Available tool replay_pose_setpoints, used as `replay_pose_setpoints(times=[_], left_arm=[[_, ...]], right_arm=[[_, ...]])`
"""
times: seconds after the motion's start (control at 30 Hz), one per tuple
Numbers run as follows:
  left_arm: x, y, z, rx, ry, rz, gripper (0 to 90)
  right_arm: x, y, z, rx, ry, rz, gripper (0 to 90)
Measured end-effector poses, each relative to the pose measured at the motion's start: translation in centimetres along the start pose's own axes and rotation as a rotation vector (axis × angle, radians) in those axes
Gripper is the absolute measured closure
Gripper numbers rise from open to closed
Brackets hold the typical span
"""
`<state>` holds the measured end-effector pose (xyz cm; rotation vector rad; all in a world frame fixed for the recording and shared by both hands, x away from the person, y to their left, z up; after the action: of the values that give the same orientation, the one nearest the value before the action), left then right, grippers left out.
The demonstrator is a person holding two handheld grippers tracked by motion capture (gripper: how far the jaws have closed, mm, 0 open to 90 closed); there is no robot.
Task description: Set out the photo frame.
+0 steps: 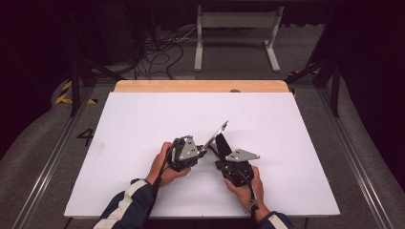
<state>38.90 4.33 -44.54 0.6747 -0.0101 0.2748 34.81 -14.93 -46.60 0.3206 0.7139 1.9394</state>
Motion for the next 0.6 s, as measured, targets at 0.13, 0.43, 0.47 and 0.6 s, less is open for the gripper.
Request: replay_pose_setpoints(times=[0.13, 0.43, 0.47, 0.6], left_arm=[[-0.3, 0.0, 0.0, -0.004, -0.007, 0.006, 77.1], [-0.3, -0.1, 0.1, -0.007, -0.007, -0.001, 75.7], [-0.3, -0.2, 0.1, -0.012, -0.004, -0.003, 75.4], [-0.4, -0.4, 0.1, -0.026, 0.014, -0.003, 74.3]], right_arm=[[-0.5, 0.1, 0.3, -0.005, 0.017, 0.028, 90.0], [-1.1, 0.0, 0.4, -0.003, 0.047, 0.034, 90.0], [-1.2, -0.1, 0.4, -0.002, 0.052, 0.032, 90.0], [-1.5, -0.2, 0.4, -0.006, 0.062, 0.032, 90.0]])
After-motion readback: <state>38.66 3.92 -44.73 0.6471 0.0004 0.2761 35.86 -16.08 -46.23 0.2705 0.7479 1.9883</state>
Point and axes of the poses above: each handheld gripper's, and its own axes: y roughly backward along the jaws, z roughly out of its top, x roughly to its left, the point moved 2 cm from there along -y, roughly forward along the jaws, and after that the axes turned 14 degrees about -z, right-handed, at the moved point
